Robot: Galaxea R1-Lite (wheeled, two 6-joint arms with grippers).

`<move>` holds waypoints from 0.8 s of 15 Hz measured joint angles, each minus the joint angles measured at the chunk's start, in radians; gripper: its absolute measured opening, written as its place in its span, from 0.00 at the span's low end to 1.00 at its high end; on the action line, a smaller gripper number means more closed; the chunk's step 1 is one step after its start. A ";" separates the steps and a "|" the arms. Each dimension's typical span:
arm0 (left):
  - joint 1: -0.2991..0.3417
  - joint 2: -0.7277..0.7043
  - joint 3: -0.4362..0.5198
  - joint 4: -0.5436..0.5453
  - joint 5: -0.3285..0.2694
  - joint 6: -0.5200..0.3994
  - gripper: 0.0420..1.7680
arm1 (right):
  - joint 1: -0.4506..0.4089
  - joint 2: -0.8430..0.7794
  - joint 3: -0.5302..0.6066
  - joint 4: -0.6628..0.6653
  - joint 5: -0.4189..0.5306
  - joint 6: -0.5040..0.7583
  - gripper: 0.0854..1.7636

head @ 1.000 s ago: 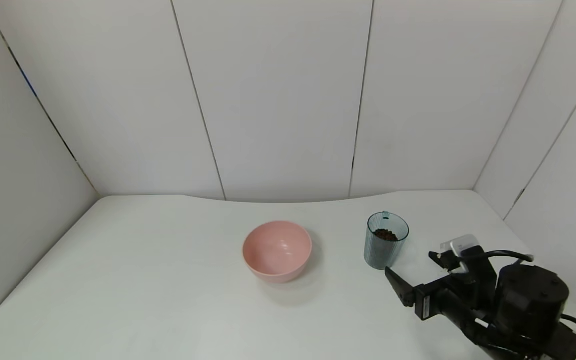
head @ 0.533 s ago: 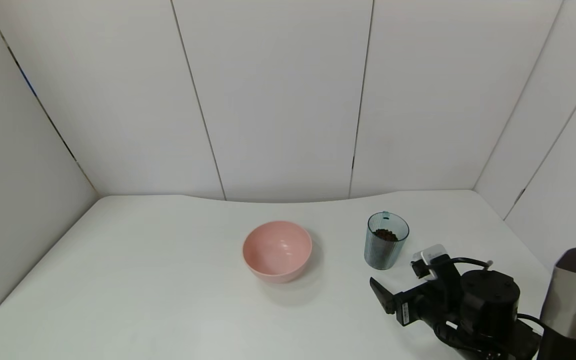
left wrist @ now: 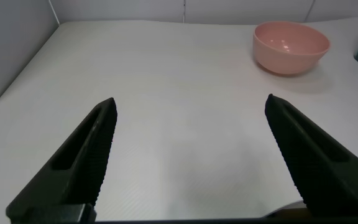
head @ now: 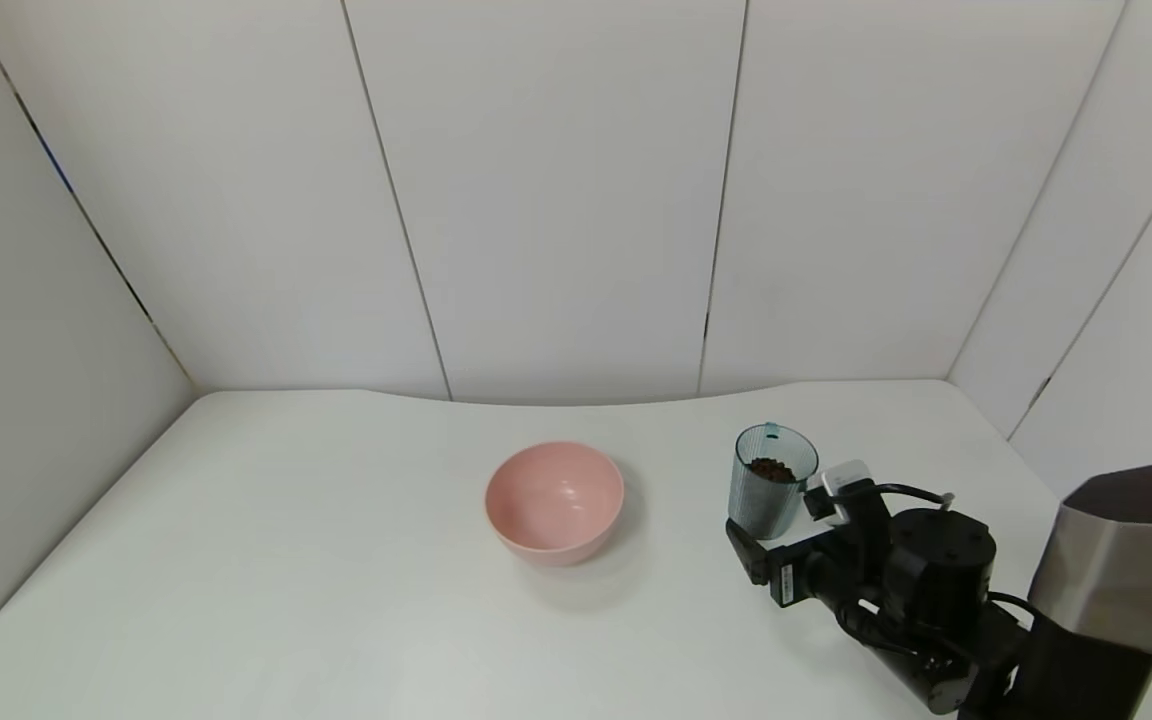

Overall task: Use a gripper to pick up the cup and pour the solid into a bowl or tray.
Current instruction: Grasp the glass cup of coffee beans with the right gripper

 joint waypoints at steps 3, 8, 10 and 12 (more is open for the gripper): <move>0.000 0.000 0.000 0.000 0.000 0.000 0.97 | -0.013 0.033 -0.053 0.006 0.000 -0.001 0.97; 0.000 0.000 0.000 0.000 0.000 0.000 0.97 | -0.043 0.061 -0.145 0.069 0.002 -0.005 0.97; 0.000 0.000 0.000 0.000 0.000 0.000 0.97 | -0.054 0.062 -0.167 0.076 0.002 -0.012 0.97; 0.000 0.000 0.000 0.000 0.000 0.000 0.97 | -0.069 0.063 -0.190 0.093 0.002 -0.013 0.97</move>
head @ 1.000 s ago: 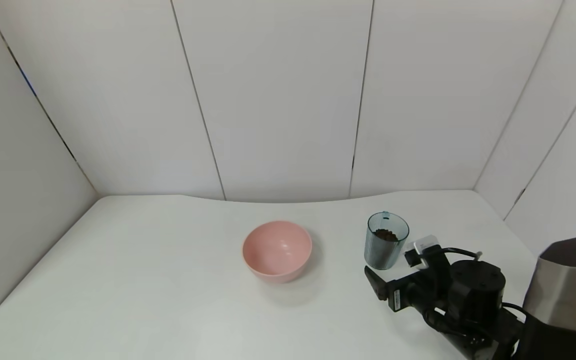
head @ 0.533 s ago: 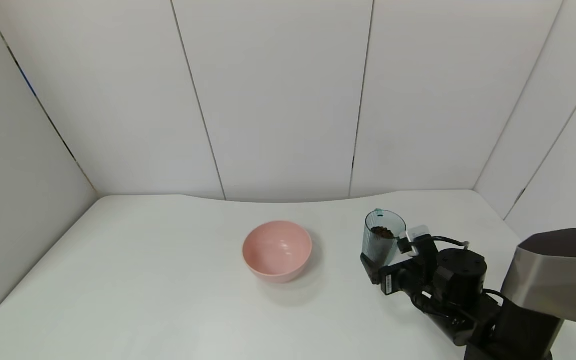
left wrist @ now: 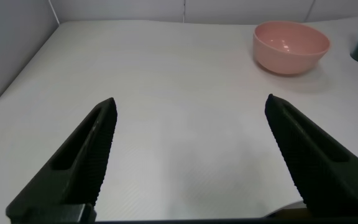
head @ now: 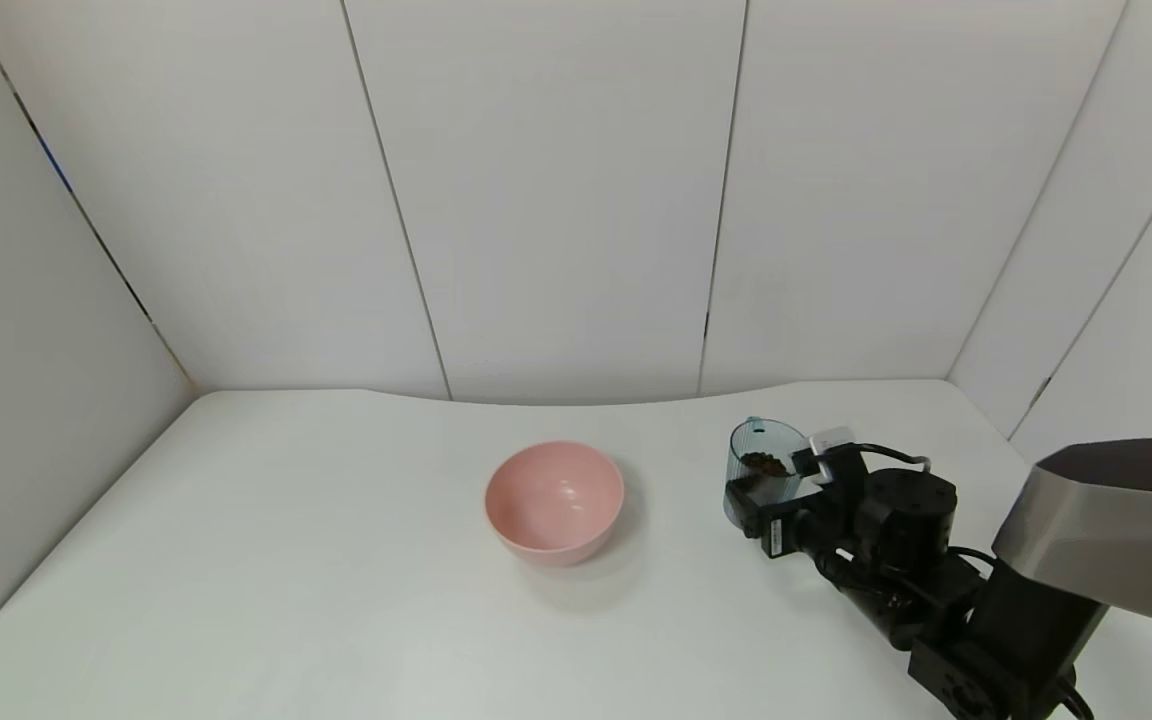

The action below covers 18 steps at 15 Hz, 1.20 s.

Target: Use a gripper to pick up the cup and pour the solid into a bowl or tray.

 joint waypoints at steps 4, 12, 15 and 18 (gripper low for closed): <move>0.000 0.000 0.000 0.000 0.000 0.000 0.97 | -0.013 0.005 -0.040 0.025 0.001 0.001 0.97; 0.000 0.000 0.000 0.000 0.000 0.000 0.97 | -0.011 0.032 -0.057 0.025 0.001 0.000 0.94; 0.000 0.000 0.000 0.000 0.000 0.000 0.97 | -0.008 0.044 -0.068 0.023 -0.002 0.000 0.76; 0.000 0.000 0.000 0.000 0.000 0.000 0.97 | -0.006 0.042 -0.068 0.024 -0.002 0.000 0.75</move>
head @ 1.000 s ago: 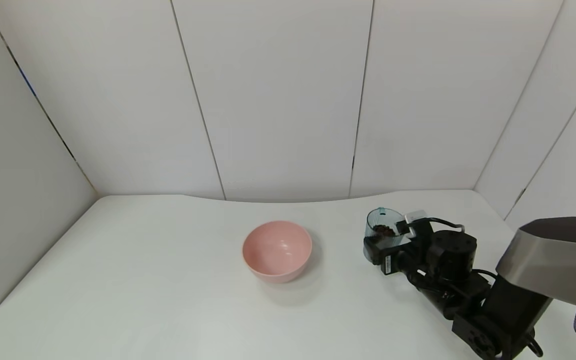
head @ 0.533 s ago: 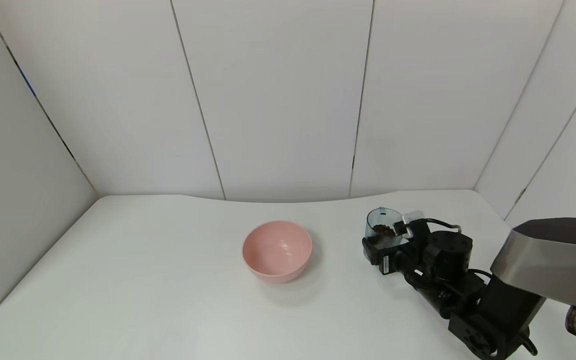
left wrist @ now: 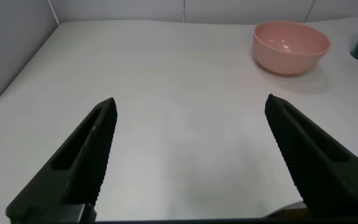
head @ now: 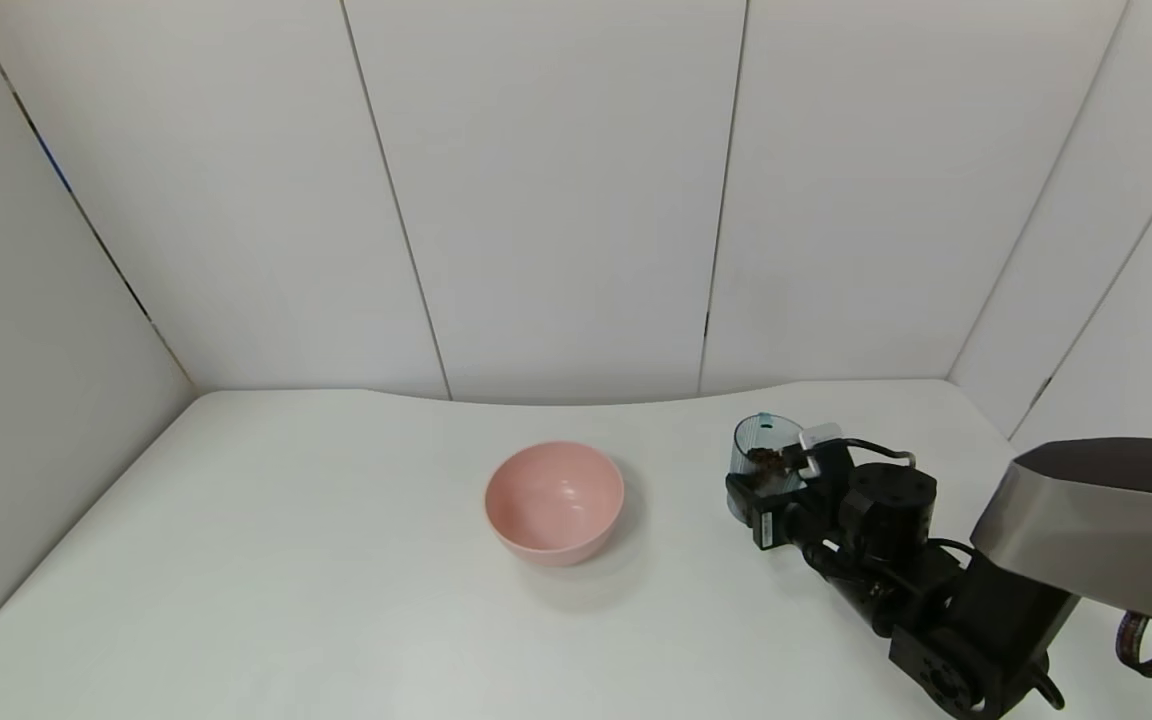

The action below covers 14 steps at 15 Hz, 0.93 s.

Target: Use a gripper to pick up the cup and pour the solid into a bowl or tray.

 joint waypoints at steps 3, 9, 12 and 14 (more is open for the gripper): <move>0.000 0.000 0.000 0.000 0.000 0.000 0.97 | 0.003 -0.011 0.004 0.003 0.000 0.000 0.75; 0.000 0.000 0.000 0.000 0.000 0.000 0.97 | 0.020 -0.119 0.019 0.099 0.000 -0.055 0.75; 0.000 0.000 0.000 0.000 0.000 0.000 0.97 | 0.045 -0.211 0.011 0.196 -0.001 -0.101 0.75; 0.000 0.000 0.000 0.000 0.000 0.000 0.97 | 0.067 -0.274 -0.002 0.253 -0.001 -0.169 0.75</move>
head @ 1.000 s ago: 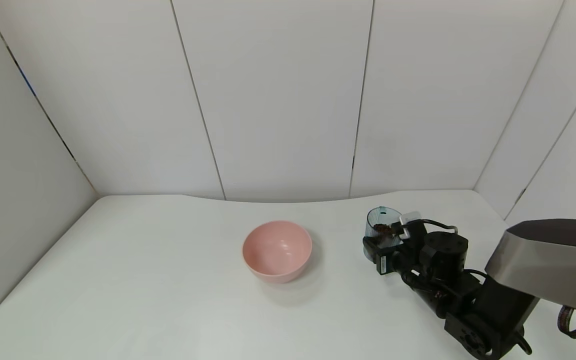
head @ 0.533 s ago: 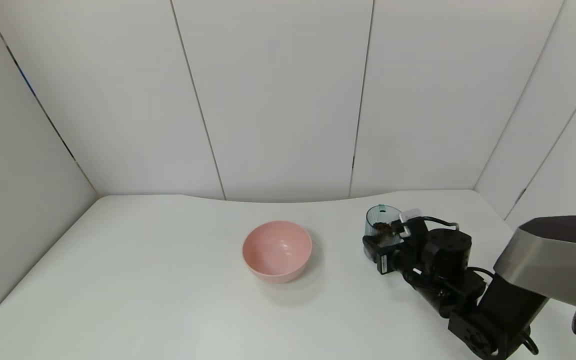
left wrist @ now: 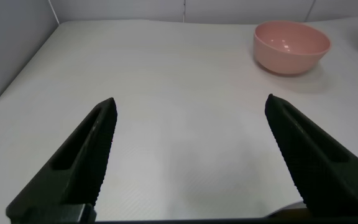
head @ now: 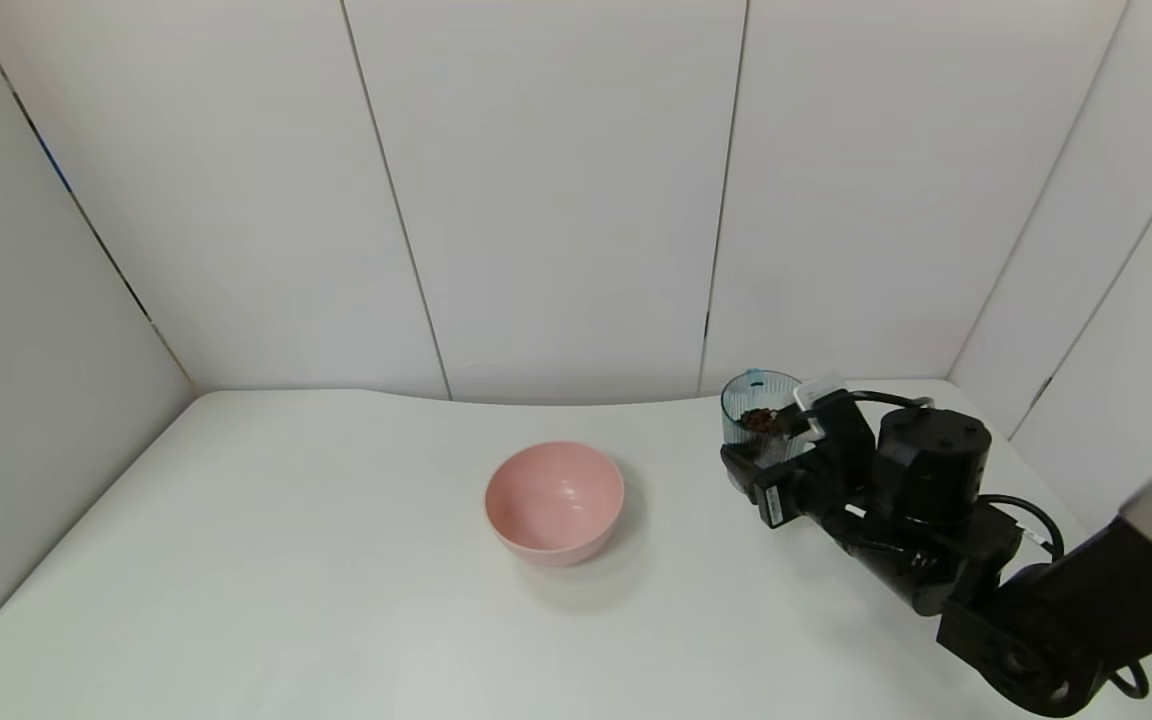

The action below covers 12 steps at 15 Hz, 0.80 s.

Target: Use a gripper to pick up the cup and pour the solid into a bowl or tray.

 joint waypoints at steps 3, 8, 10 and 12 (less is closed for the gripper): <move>0.000 0.000 0.000 0.000 0.000 0.000 0.97 | 0.028 -0.067 -0.023 0.074 -0.001 -0.080 0.75; 0.000 0.000 0.000 0.000 0.000 0.000 0.97 | 0.077 -0.109 -0.061 0.133 -0.009 -0.201 0.75; 0.000 0.000 0.000 0.000 0.000 0.000 0.97 | 0.097 -0.112 -0.087 0.190 -0.028 -0.216 0.75; 0.000 0.000 0.000 0.000 0.000 0.000 0.97 | 0.109 -0.111 -0.120 0.224 -0.031 -0.248 0.75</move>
